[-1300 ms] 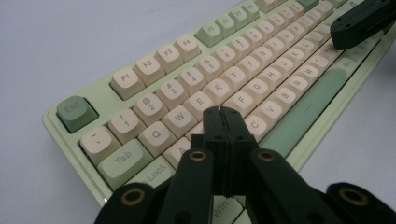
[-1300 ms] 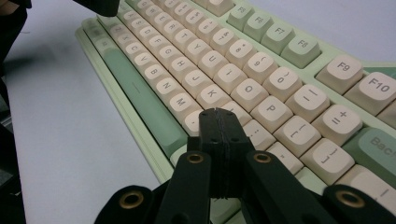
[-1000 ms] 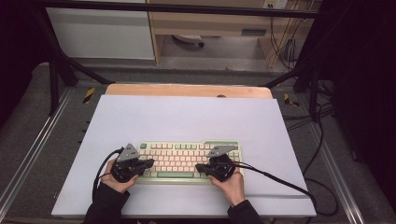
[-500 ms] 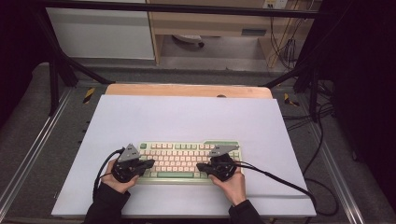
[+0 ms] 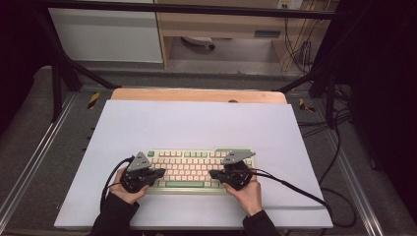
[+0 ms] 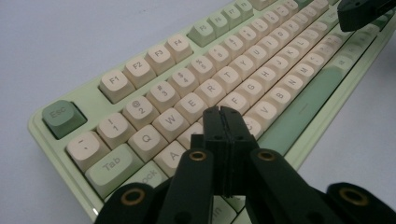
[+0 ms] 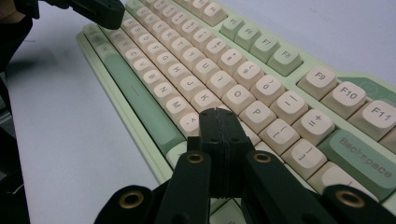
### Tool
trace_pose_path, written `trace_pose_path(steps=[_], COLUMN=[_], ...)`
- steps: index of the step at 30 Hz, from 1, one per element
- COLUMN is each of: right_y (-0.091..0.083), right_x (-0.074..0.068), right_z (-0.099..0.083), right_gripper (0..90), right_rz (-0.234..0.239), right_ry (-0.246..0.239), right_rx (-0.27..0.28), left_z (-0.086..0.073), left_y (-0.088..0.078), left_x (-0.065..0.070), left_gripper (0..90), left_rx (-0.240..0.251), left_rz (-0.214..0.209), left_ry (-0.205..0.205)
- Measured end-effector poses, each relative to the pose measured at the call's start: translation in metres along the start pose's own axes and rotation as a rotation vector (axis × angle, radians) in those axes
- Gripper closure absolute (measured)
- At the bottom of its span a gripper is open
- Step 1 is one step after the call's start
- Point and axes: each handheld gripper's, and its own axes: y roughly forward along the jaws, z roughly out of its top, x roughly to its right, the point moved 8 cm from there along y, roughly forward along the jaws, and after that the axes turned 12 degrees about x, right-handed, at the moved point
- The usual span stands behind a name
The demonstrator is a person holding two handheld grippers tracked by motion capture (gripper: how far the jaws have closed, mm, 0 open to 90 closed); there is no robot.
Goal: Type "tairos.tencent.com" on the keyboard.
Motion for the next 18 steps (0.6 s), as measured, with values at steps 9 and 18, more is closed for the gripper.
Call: trace_pose_path(steps=[9,18], right_y=[-0.001,-0.002], right_x=[0.0,-0.001], right_z=[0.0,0.001], right_gripper=[90.0,90.0], right_rz=[0.001,0.005], right_ry=[0.005,0.001], right_rx=[0.0,0.001], left_z=[0.001,0.001], left_y=[0.009,0.02], left_x=[0.012,0.02], left_gripper=[89.6,89.6], left_rx=[-0.011,-0.023], left_rz=[-0.024,-0.036], left_ry=[0.021,0.034])
